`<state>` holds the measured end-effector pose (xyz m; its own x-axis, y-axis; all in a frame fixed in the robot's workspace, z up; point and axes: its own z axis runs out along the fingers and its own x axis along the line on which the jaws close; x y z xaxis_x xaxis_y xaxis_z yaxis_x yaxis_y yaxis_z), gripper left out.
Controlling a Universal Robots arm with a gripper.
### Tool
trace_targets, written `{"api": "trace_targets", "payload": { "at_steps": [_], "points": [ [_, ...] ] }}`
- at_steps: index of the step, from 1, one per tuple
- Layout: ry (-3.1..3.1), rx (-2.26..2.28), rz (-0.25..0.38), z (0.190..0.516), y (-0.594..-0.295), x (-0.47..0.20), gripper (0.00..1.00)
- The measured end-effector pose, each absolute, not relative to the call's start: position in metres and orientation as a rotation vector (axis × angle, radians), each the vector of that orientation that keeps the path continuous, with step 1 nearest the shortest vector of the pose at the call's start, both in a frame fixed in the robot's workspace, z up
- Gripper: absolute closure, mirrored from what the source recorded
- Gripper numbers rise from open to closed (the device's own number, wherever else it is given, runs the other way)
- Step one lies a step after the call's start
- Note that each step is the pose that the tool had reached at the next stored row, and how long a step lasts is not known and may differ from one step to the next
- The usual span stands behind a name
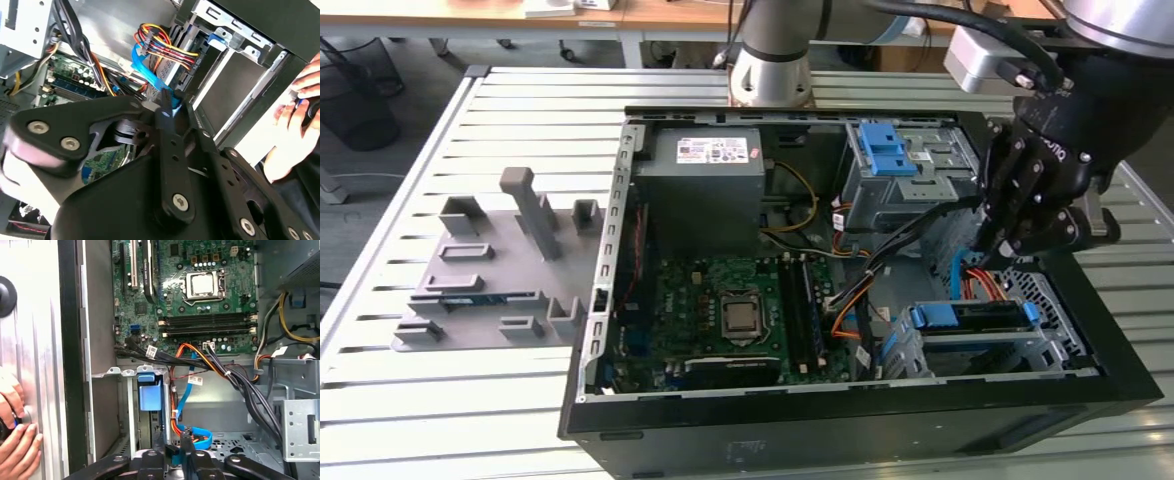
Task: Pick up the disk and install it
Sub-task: 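Insert the second disk wire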
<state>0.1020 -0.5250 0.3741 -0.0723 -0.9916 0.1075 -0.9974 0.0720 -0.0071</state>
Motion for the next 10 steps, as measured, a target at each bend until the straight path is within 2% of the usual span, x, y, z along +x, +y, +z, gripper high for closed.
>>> {"api": "trace_targets", "payload": {
  "at_steps": [1,2,3,5,10],
  "points": [
    [-2.241,2.085,0.127,0.3731,-0.5248,0.102,0.75],
    [-2.238,2.082,0.133,0.3722,-0.5246,0.102,0.75],
    [-2.236,2.08,0.138,0.3713,-0.5244,0.102,0.81],
    [-2.233,2.077,0.144,0.3697,-0.5241,0.102,0.84],
    [-2.234,2.077,0.143,0.3656,-0.5241,0.102,0.84]
  ]
}}
